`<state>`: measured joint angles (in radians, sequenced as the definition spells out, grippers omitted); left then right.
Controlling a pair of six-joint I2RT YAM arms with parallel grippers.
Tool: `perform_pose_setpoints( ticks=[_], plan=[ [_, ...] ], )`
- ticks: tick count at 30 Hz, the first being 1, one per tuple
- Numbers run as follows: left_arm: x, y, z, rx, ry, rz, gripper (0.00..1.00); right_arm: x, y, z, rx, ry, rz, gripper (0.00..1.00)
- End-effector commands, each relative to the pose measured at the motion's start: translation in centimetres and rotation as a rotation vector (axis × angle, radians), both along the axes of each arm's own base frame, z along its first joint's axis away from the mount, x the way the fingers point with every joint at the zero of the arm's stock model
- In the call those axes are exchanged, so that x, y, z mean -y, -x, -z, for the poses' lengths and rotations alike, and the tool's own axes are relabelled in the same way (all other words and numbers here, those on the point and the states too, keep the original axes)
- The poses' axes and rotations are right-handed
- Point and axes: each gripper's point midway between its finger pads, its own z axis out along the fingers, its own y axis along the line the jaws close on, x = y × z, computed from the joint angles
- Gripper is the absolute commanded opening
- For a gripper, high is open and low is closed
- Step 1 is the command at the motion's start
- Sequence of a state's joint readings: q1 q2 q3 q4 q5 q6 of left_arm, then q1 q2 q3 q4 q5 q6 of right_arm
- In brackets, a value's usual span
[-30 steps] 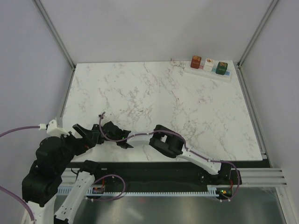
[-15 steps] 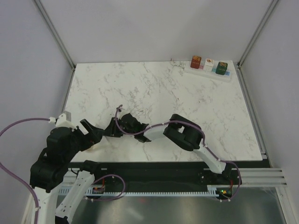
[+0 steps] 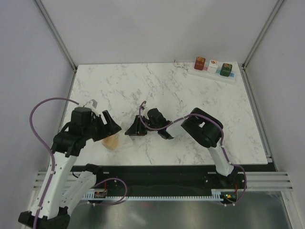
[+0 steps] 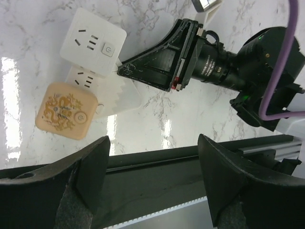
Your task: Pull the plug off the socket
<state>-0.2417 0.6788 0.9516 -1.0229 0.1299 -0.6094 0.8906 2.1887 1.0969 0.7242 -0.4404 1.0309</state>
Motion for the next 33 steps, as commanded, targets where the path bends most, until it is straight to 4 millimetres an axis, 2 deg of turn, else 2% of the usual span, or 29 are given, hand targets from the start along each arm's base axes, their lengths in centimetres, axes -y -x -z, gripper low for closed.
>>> perform_pose_setpoints(
  ticks=[1,2,4,7,11,12,14,18,19,21,22,24,28,33],
  plan=[
    [2.4,-2.9,0.5,0.021,-0.002,0.178,0.81,1.4,0.1,-2.5,0.063,-0.022,-0.090,0.00],
    [2.5,-3.4,0.3,0.026,-0.010,0.192,0.80,1.8,-0.1,-1.6,0.082,0.043,-0.119,0.00],
    [2.7,-4.7,0.6,0.021,-0.036,0.212,0.80,2.8,-0.9,-0.9,0.120,0.116,-0.139,0.00],
    [2.6,-5.8,0.9,0.015,-0.069,0.224,0.81,3.6,-1.1,-1.1,0.139,0.124,-0.159,0.00],
    [2.4,-6.6,3.1,-0.056,-0.104,0.222,0.83,4.9,-1.3,-0.8,0.144,0.122,-0.234,0.00],
    [2.4,-6.6,3.5,-0.066,-0.111,0.221,0.84,5.3,-1.9,-0.7,0.150,0.120,-0.231,0.01],
    [2.1,-6.6,4.4,-0.081,-0.131,0.201,0.89,5.6,-2.0,-1.0,0.155,0.109,-0.237,0.11],
    [1.9,-7.5,4.8,-0.075,-0.149,0.183,0.90,5.7,-1.8,-2.2,0.188,0.078,-0.243,0.32],
    [1.8,-7.8,4.9,-0.076,-0.161,0.180,0.90,5.7,-1.7,-2.3,0.190,0.071,-0.244,0.40],
    [1.8,-8.3,5.3,-0.091,-0.178,0.191,0.90,5.7,-1.5,-2.6,0.185,0.054,-0.251,0.45],
    [1.8,-8.7,6.1,-0.123,-0.190,0.194,0.90,5.7,-1.2,-2.9,0.180,0.041,-0.257,0.50],
    [1.6,-9.4,6.9,-0.146,-0.214,0.193,0.90,5.6,-1.1,-3.5,0.190,0.014,-0.260,0.54],
    [0.9,-10.6,9.8,-0.246,-0.287,0.190,0.87,5.9,-1.0,-4.2,0.209,0.013,-0.252,0.59],
    [-0.7,-11.0,10.6,-0.262,-0.370,0.151,0.87,6.1,-0.9,-4.7,0.235,0.014,-0.256,0.61]
  ],
)
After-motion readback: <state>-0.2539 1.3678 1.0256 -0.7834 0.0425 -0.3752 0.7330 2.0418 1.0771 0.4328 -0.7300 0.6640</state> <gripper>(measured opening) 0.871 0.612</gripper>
